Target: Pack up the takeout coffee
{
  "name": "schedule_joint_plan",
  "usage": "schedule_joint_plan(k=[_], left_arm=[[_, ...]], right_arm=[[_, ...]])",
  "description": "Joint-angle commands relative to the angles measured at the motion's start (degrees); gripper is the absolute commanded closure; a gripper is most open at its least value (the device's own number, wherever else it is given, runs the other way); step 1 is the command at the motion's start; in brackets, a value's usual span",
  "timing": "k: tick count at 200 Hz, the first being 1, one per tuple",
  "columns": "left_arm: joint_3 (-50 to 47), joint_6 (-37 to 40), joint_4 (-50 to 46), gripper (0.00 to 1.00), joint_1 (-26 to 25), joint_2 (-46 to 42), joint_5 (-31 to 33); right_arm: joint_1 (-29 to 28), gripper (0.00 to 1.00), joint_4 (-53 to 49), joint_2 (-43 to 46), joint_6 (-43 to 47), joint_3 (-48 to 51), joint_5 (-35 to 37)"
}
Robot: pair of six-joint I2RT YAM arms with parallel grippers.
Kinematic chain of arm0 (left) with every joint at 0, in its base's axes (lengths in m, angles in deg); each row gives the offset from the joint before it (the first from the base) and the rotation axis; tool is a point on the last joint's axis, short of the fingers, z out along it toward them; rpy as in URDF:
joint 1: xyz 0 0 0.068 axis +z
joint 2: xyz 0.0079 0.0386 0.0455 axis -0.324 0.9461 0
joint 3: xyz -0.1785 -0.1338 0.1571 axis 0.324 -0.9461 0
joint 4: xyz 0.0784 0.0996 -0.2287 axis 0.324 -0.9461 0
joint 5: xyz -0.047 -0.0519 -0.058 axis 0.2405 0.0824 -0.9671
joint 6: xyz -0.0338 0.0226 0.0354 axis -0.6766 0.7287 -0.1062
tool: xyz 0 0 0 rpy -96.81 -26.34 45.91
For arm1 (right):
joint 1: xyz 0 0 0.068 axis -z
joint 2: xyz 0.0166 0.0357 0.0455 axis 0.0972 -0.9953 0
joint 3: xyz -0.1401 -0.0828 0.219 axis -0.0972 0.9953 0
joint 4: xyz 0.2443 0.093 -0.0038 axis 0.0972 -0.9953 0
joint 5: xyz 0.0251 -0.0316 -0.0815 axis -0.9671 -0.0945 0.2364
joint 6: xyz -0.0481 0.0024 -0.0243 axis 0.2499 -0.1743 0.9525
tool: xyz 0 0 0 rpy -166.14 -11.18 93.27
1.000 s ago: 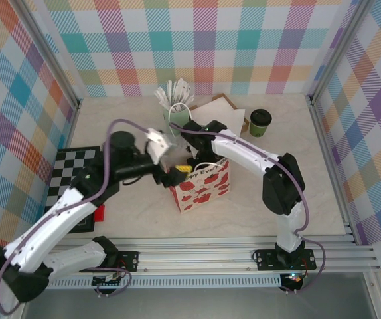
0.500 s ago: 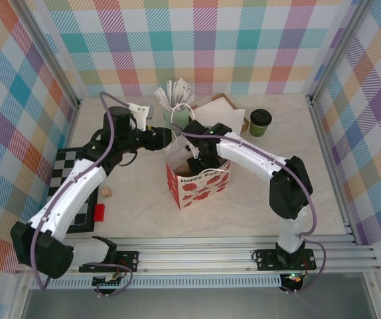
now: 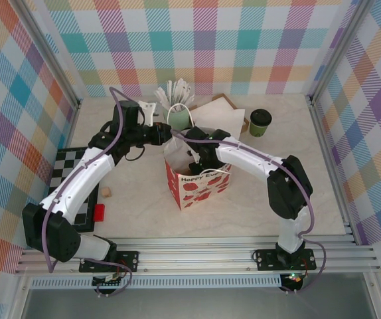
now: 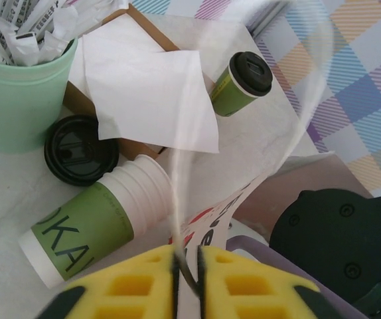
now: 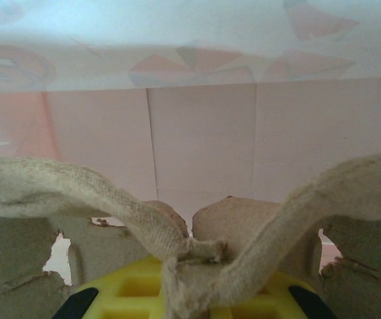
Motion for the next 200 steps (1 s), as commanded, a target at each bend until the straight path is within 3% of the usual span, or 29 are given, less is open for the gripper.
schedule_joint_plan(k=[1,11,89,144,200], left_arm=[[0.9,-1.1,0.9,0.95,0.2,-0.8,0.3],[0.5,-1.9,1.5,1.00,0.2,-0.9,0.3],[-0.1,-5.5,5.5,1.00,-0.5,-1.7,2.3],[-3.4,-4.2,12.3,1.00,-1.6,-3.0,-4.6],[-5.8,2.8,14.6,1.00,-3.7,-4.9,-7.3]], right_arm=[[-0.4,1.00,0.9,-0.6,0.7,1.4,0.8],[-0.4,1.00,1.0,-1.0,0.8,1.5,1.2],[-1.2,1.00,3.2,-3.5,3.6,5.3,4.1],[-1.3,1.00,5.8,-6.3,1.3,7.4,5.8],[-1.6,0.99,4.4,-9.9,0.1,7.6,5.8]])
